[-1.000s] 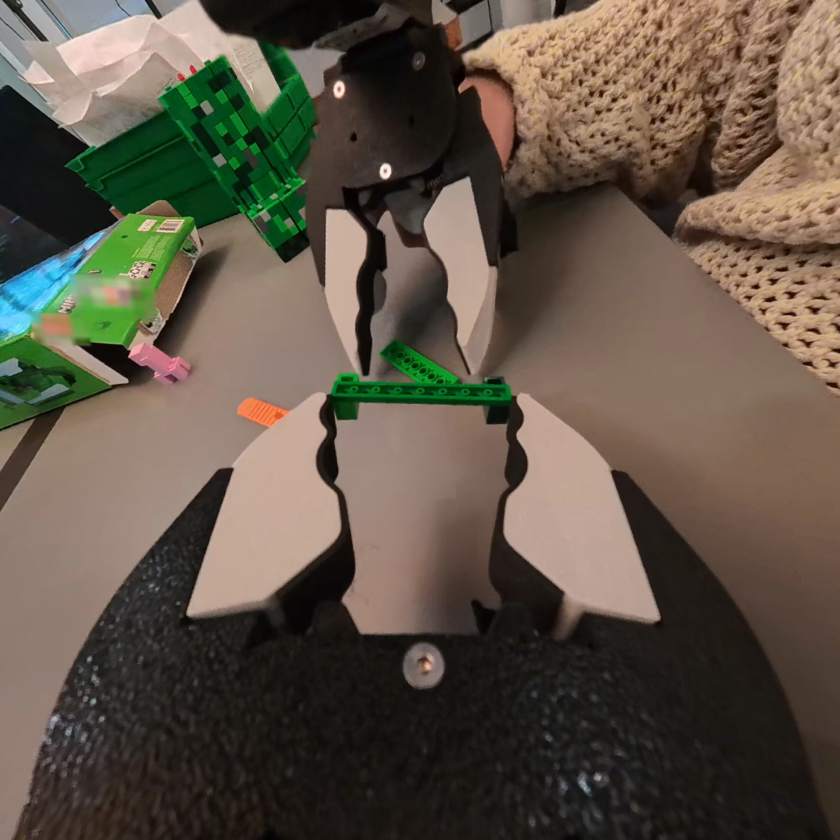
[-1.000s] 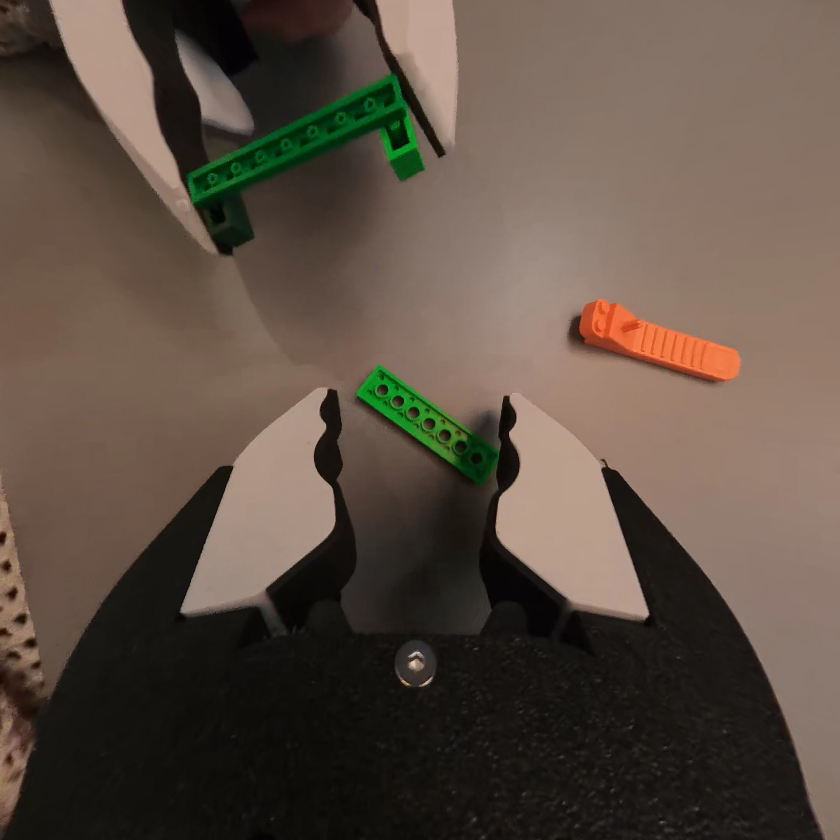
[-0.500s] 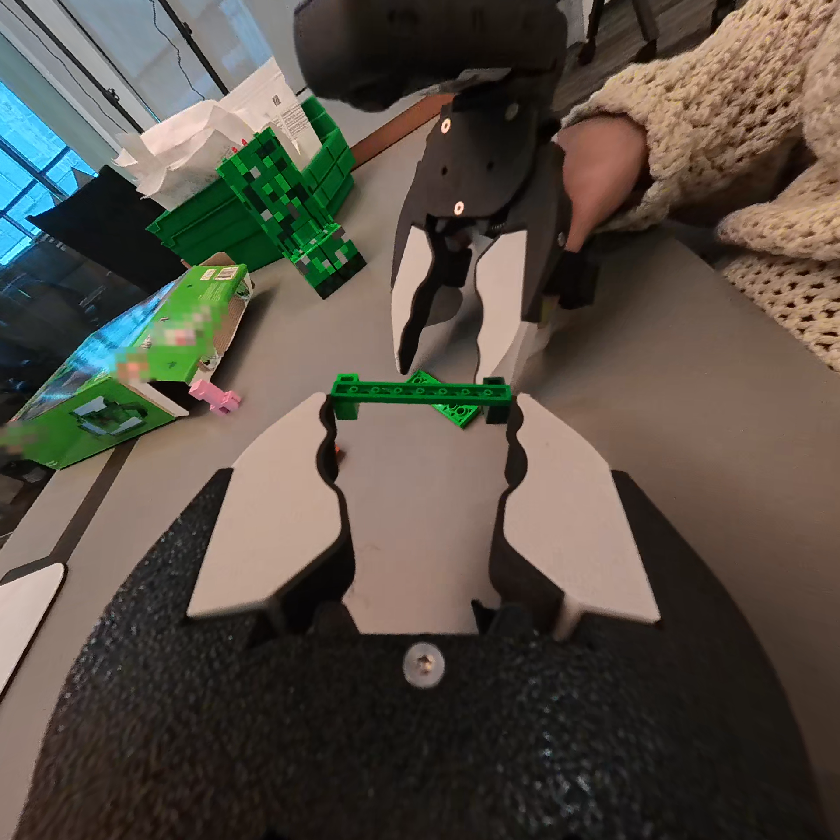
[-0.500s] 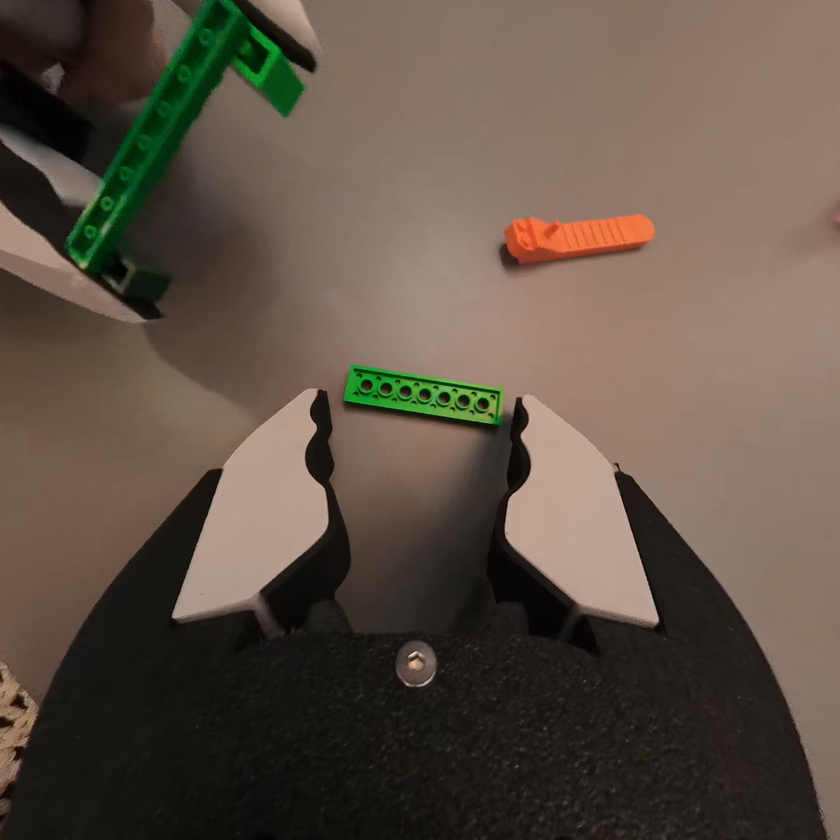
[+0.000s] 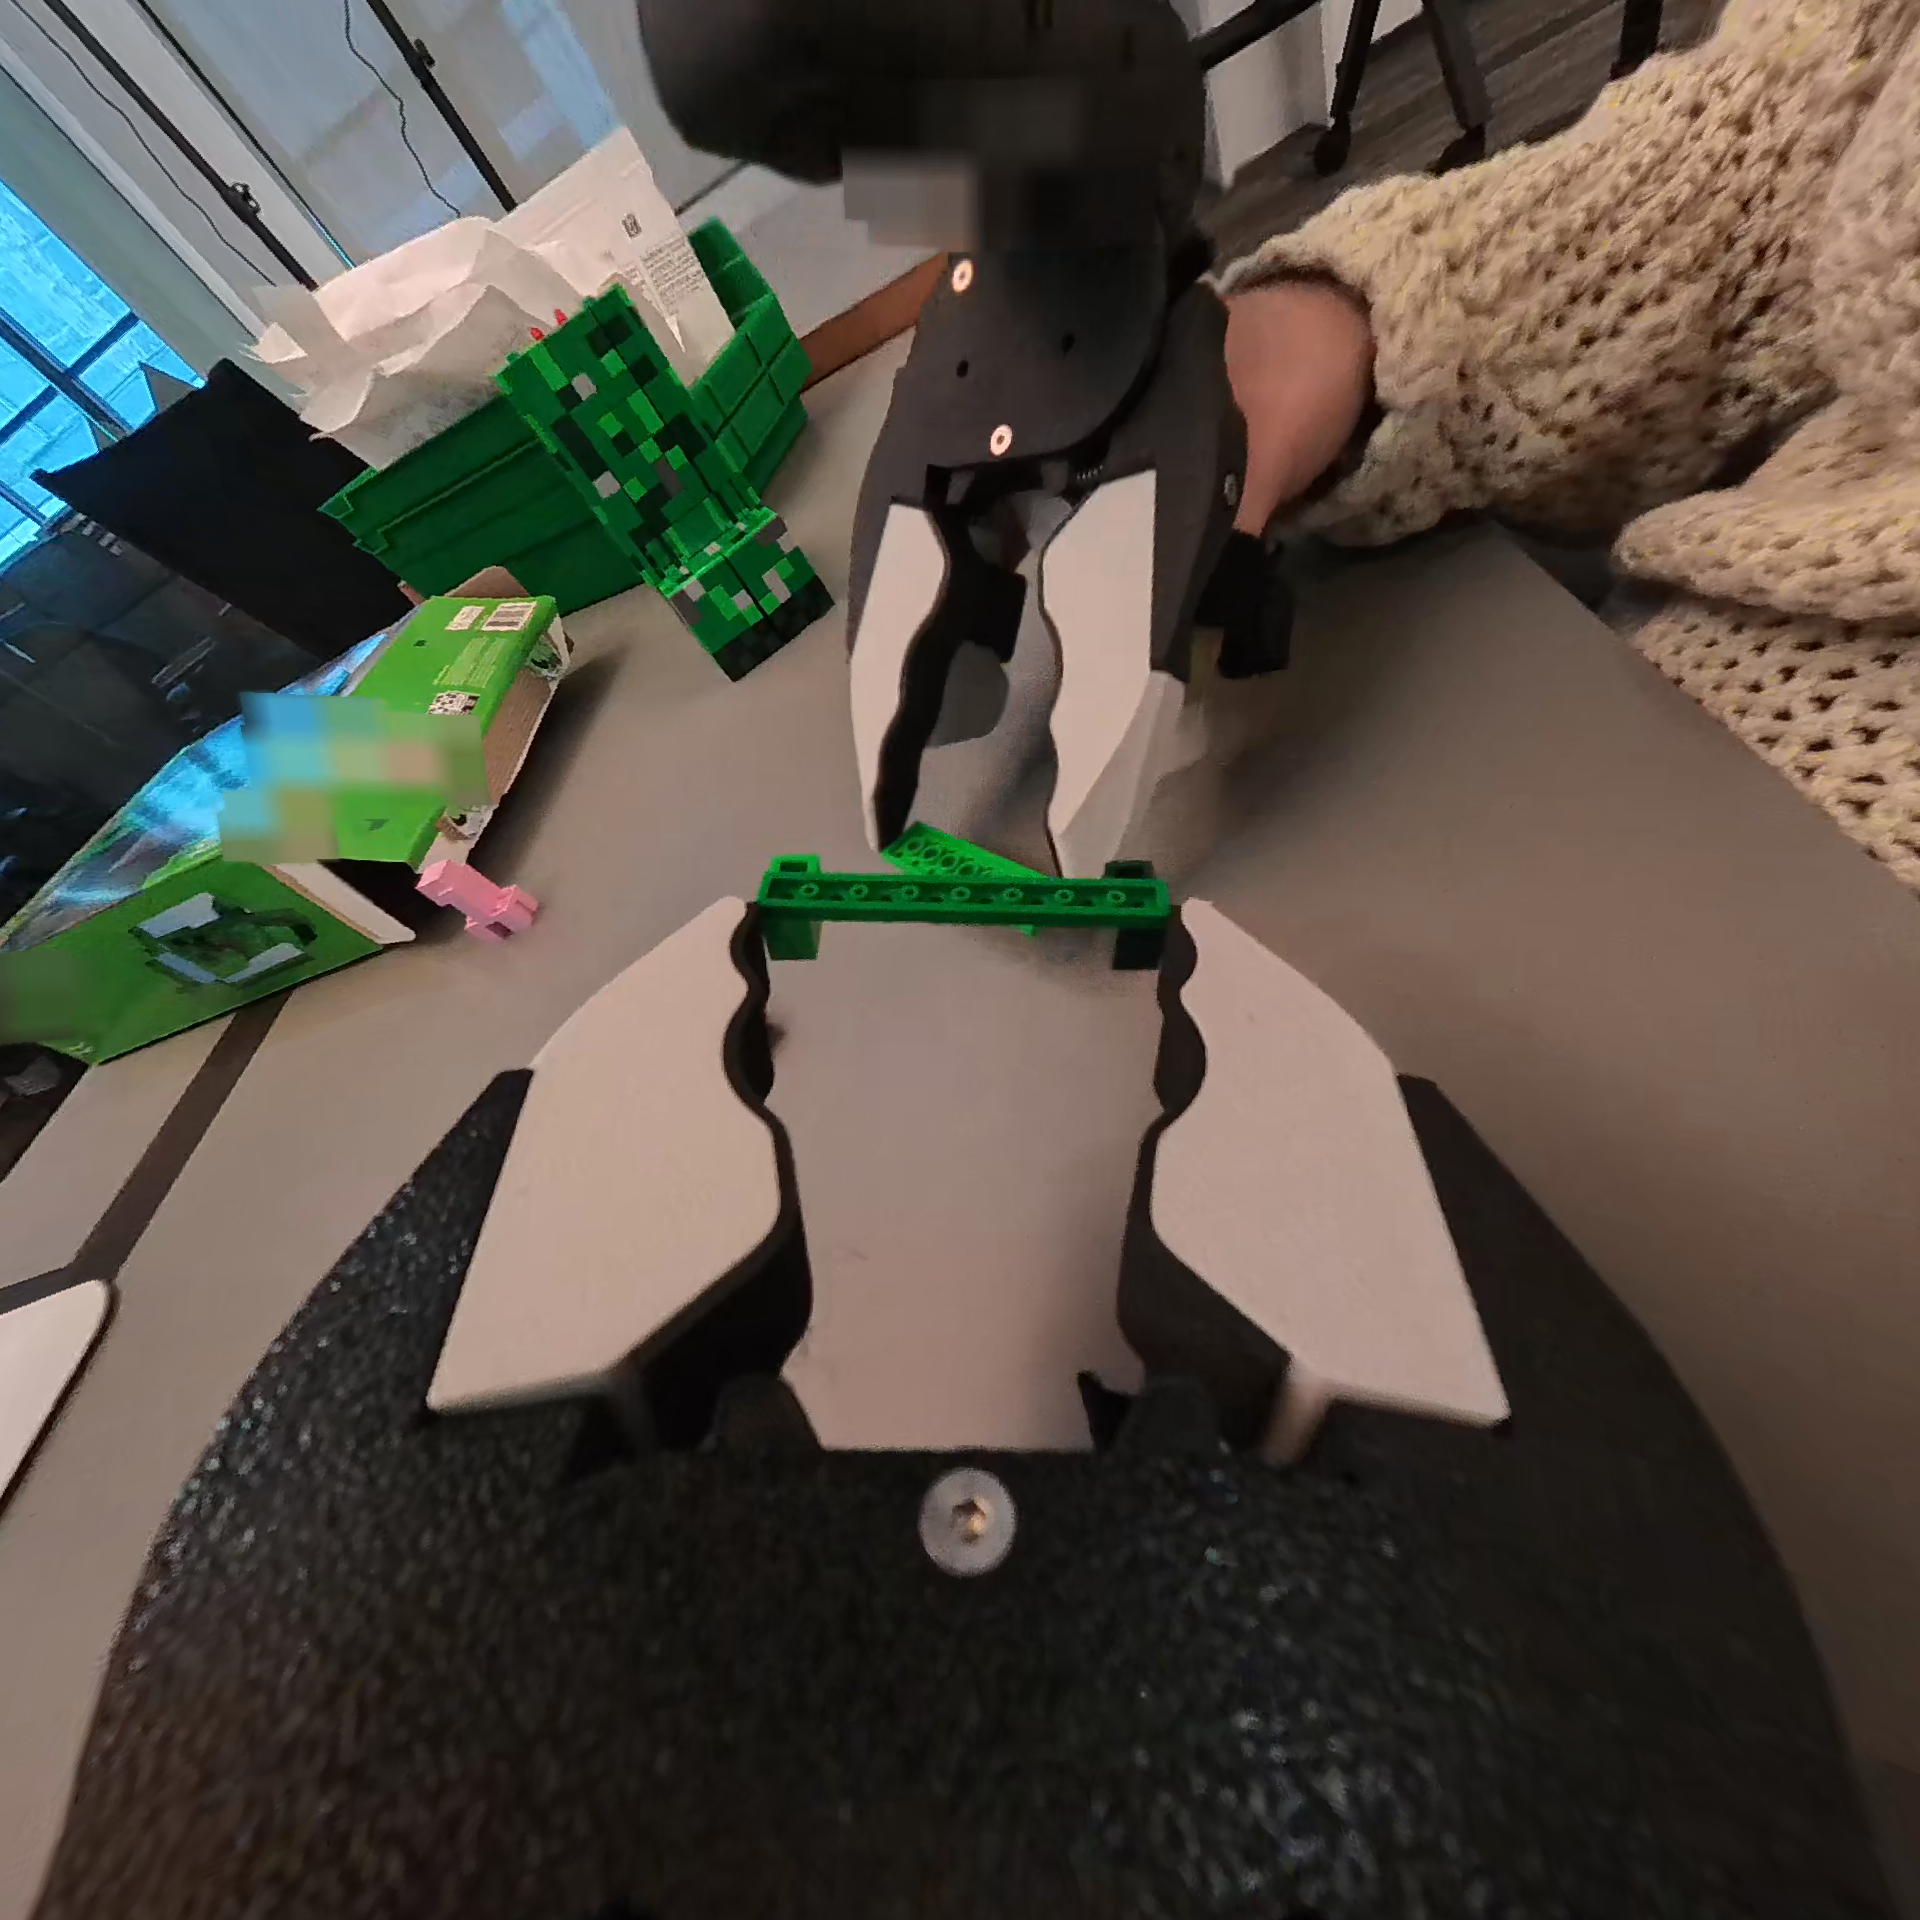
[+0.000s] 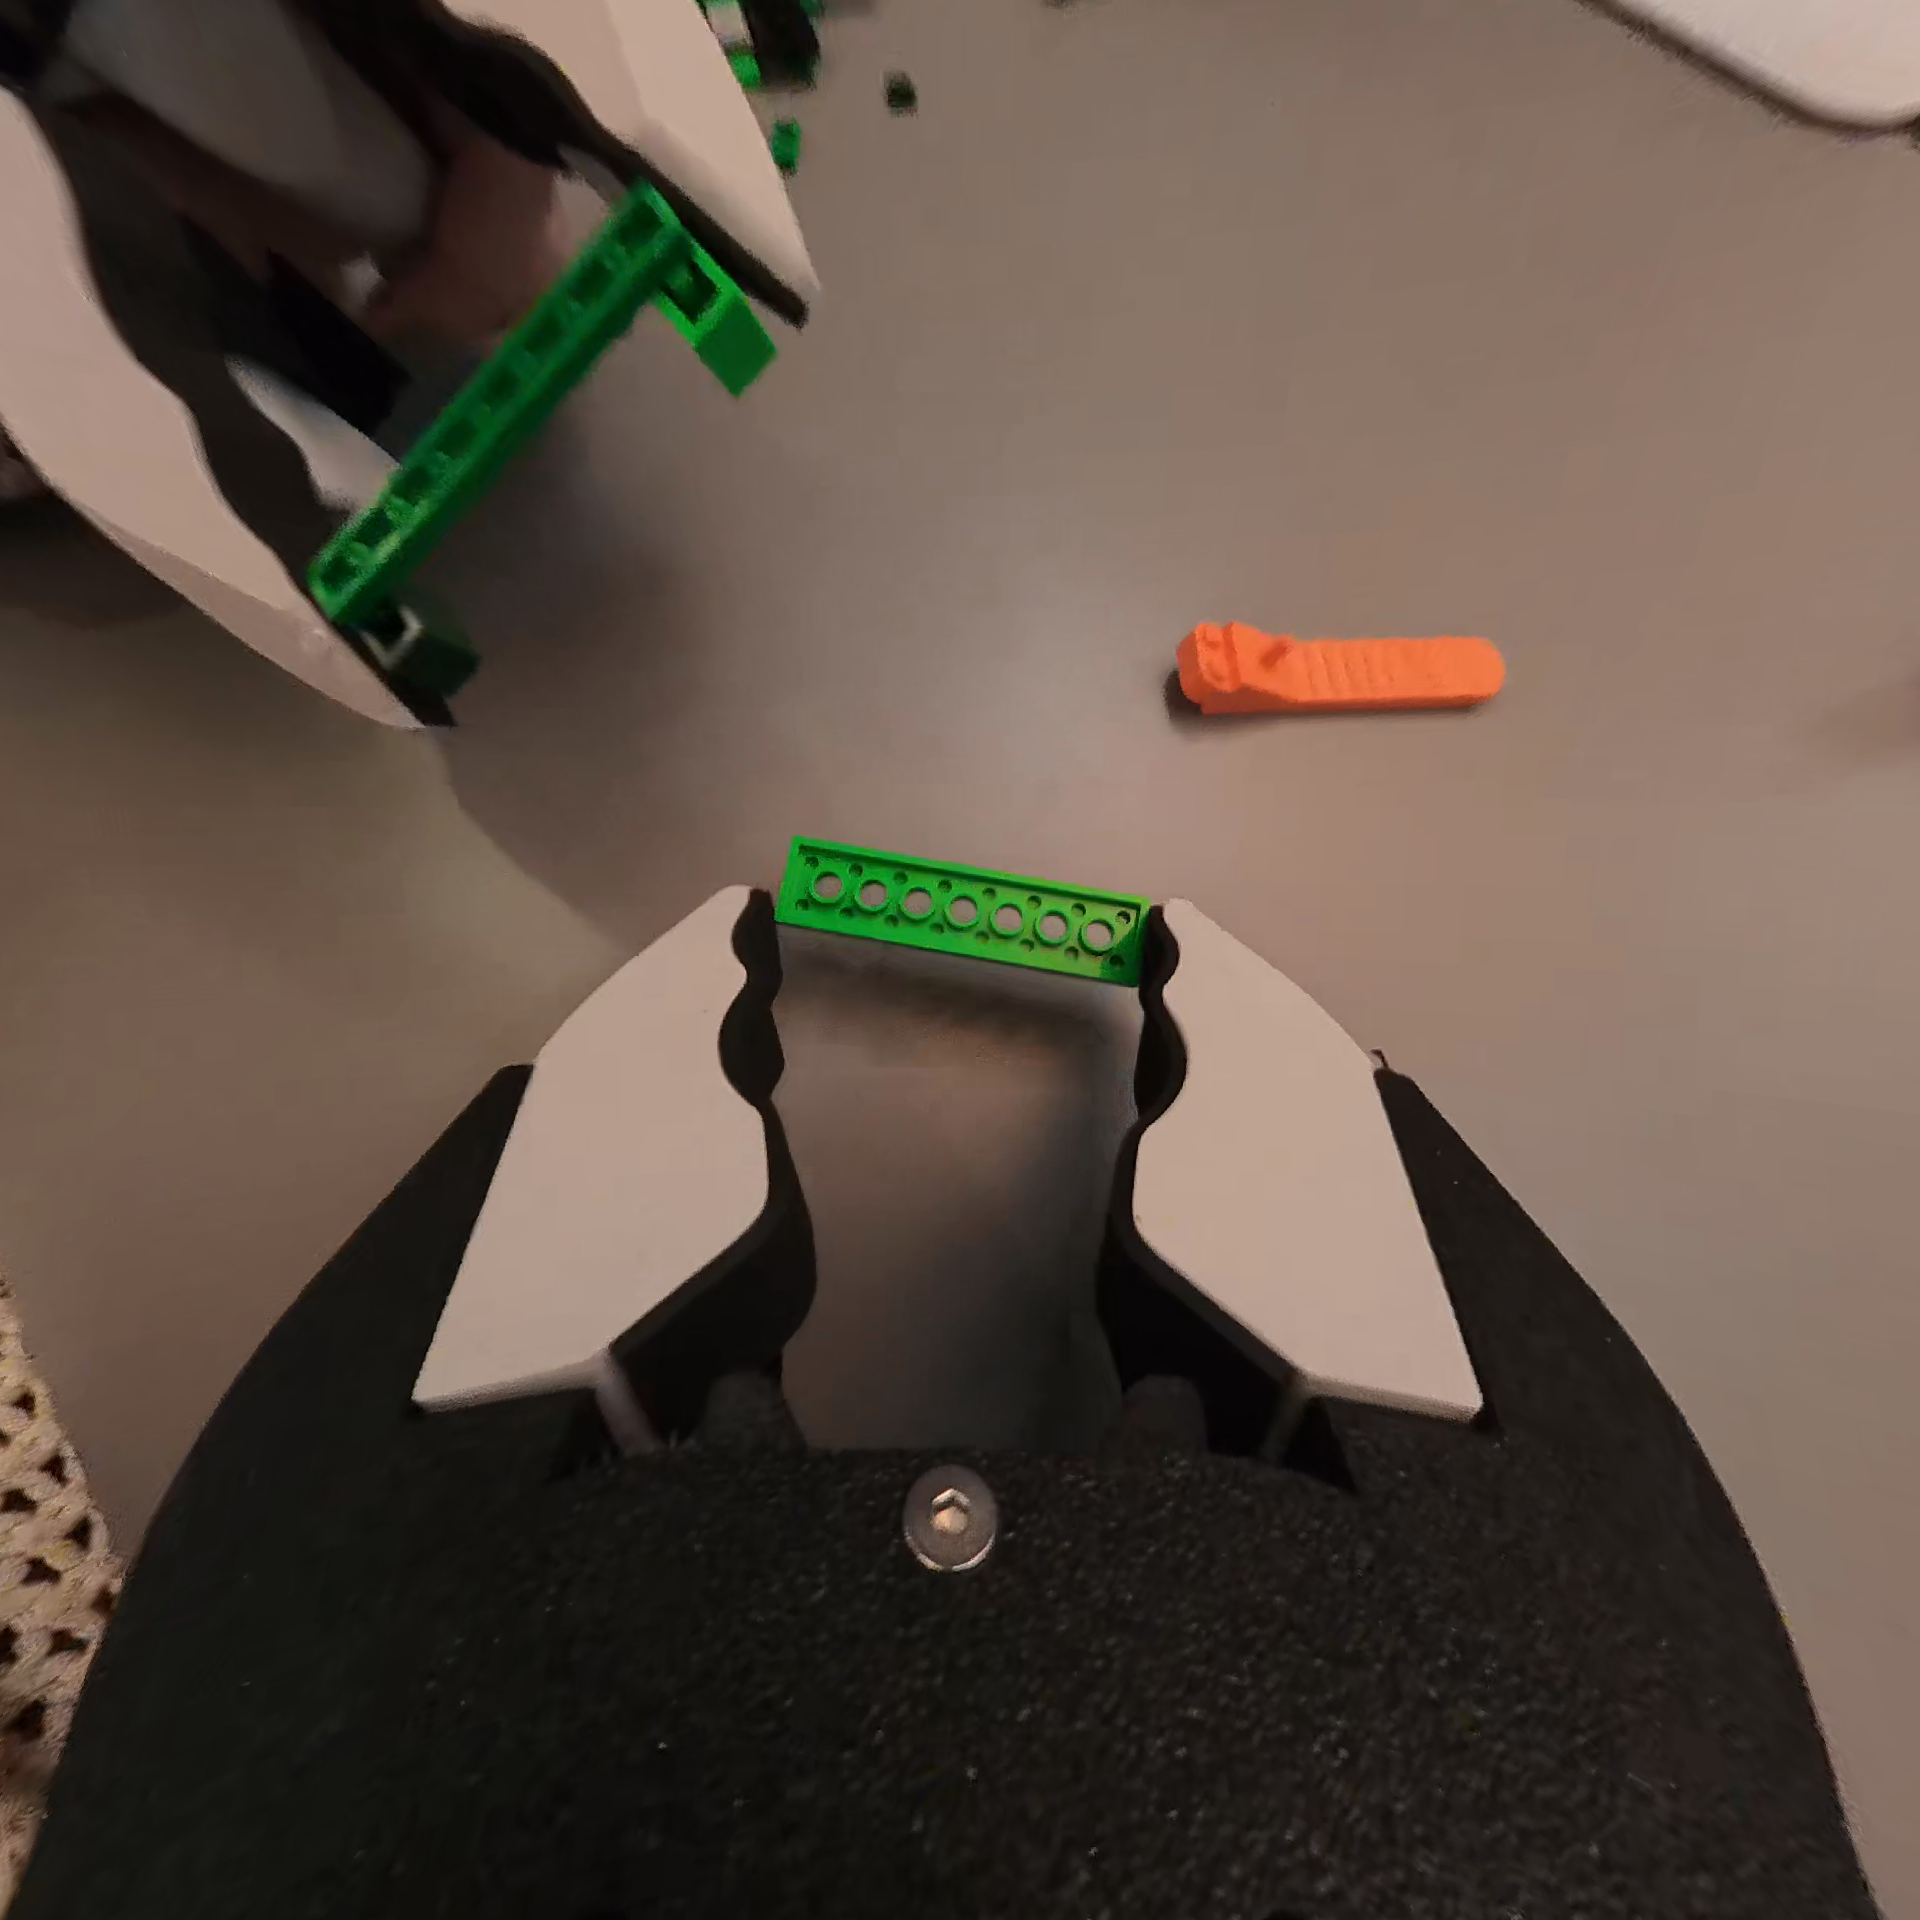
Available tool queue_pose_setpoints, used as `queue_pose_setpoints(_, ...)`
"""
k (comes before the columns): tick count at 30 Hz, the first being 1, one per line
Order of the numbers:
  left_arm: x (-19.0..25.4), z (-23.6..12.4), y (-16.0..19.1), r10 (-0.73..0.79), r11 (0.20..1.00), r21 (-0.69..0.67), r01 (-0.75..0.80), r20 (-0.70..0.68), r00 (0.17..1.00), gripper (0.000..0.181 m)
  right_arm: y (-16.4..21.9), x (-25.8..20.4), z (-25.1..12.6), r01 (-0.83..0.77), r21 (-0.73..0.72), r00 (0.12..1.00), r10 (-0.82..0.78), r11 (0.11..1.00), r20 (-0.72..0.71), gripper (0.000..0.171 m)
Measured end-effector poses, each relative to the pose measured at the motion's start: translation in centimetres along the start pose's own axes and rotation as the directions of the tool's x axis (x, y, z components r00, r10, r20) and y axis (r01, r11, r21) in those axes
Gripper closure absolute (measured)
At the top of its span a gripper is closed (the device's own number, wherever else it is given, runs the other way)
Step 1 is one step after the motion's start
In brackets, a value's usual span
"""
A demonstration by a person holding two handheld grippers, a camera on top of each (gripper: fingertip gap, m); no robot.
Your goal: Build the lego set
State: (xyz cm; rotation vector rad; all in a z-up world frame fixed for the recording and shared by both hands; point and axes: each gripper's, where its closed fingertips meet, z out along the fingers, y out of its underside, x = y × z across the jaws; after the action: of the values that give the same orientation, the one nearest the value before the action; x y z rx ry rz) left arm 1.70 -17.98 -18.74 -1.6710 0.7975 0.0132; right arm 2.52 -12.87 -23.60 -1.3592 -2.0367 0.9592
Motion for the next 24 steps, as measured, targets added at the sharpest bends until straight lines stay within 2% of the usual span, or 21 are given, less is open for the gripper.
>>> queue_pose_setpoints(5, -0.5, -0.8, -2.2, -0.159, 0.973, 0.16, 0.165, -0.05, 0.986, 0.109, -2.3, -0.2, -1.7, 0.087, 0.152, 0.996, -0.084, 0.985, -0.023, 0.105)
queue_pose_setpoints(7, -1.1, -1.8, -3.9, -0.271, 0.914, 0.285, 0.289, -0.103, 0.957, 0.109, -3.0, -0.5, -2.1, 0.129, 0.198, 0.992, -0.123, 0.972, -0.039, 0.105)
queue_pose_setpoints(9, -1.9, -3.1, -5.4, -0.371, 0.818, 0.397, 0.416, -0.187, 0.91, 0.109, -3.5, -0.6, -2.3, 0.176, 0.223, 0.984, -0.165, 0.959, -0.07, 0.105)
queue_pose_setpoints(11, -2.9, -4.0, -5.8, -0.44, 0.744, 0.443, 0.5, -0.238, 0.866, 0.109, -4.1, -0.9, -2.5, 0.231, 0.249, 0.972, -0.213, 0.94, -0.098, 0.105)
queue_pose_setpoints(12, -3.2, -4.2, -5.6, -0.457, 0.731, 0.447, 0.515, -0.239, 0.857, 0.109, -4.2, -1.1, -2.6, 0.256, 0.249, 0.966, -0.235, 0.934, -0.112, 0.105)
queue_pose_setpoints(15, -3.3, -3.9, -4.7, -0.44, 0.779, 0.407, 0.477, -0.187, 0.878, 0.109, -3.9, -1.7, -2.2, 0.299, 0.21, 0.954, -0.287, 0.931, -0.09, 0.105)
queue_pose_setpoints(19, -1.0, -1.8, -2.4, -0.271, 0.937, 0.193, 0.292, -0.126, 0.954, 0.109, -3.0, -3.5, -1.7, 0.351, 0.159, 0.93, -0.364, 0.923, 0.058, 0.105)
queue_pose_setpoints(21, 0.5, -0.8, -1.6, -0.197, 0.97, 0.113, 0.216, -0.154, 0.968, 0.109, -2.5, -4.1, -1.4, 0.392, 0.122, 0.905, -0.406, 0.912, 0.125, 0.105)
queue_pose_setpoints(24, 2.0, 0.1, -0.4, -0.172, 0.983, 0.027, 0.18, -0.197, 0.965, 0.109, -2.0, -4.6, -0.8, 0.453, 0.078, 0.867, -0.459, 0.888, 0.194, 0.105)
